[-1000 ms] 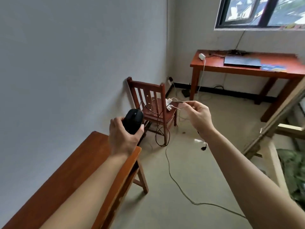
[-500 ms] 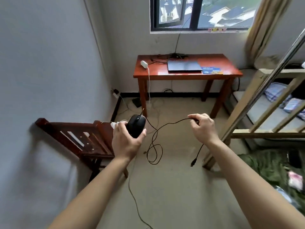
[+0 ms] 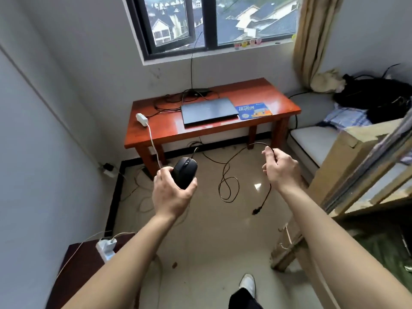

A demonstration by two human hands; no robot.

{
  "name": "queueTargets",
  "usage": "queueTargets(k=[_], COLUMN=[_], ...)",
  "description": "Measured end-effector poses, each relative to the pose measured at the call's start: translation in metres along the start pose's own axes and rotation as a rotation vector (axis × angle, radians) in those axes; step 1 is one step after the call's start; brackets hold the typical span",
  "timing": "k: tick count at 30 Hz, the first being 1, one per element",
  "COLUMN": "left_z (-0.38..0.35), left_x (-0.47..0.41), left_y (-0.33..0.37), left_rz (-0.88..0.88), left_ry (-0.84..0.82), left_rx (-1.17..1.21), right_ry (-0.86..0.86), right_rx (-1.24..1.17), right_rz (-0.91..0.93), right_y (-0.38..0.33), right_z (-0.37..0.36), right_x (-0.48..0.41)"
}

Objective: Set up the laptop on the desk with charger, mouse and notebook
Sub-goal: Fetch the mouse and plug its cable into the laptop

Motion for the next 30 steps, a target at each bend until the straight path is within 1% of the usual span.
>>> queueTargets(k=[3,9,13,17,22,26,29,30], left_z=[-0.062,-0.131,-0.201,-0.281,-0.379,-0.442,-0.494,-0.496], left_x=[-0.092,-0.223,-0.304,-0.374,-0.469,-0.558,-0.616,-0.621], left_y=[0.014,0.042,0.041,0.032,0.03,0.045,0.052,0.052], left_rz=[0.008,-0.007,0.009,-0.018,-0.051,-0.126,-0.11,-0.111], left_ry=[-0.024,0.006,-0.012,-0.085,-0.207,-0.285,-0.331,-0.323], left_rx=[-0.007,0.026,0.071,0.099,0.179,0.235,0.243,0.247], right_ry=[-0.005,0.096,0.142,0.176,0.194,0.264,0.327,0.327], right_rx=[-0.043,-0.133,-0.186,-0.21,-0.181,-0.134,-0.131,-0.143], right_rz=[-0.069,-0.078,-0.069,-0.073,-0.083,-0.075,-0.077,-0.061], right_y=[-0.028,-0.09,-0.119,-0.133,-0.158,-0.193,-0.201,-0.204], right_z=[-0.009,-0.002,-0.012,-0.03,-0.057,-0.059,-0.06,-0.062], right_x=[-0.102,-0.241,-0.34,-0.432,-0.538,-0.617,-0.678,-0.681])
Point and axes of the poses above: each hand's wrist, its own x-axis away from the middle knuckle, its own z-axis out of the back of the hand, y = z × x, the point moved 5 cm from there along -x, towards the middle knuckle, and after that the axes turned 13 degrees about -z, right-handed, at the moved point
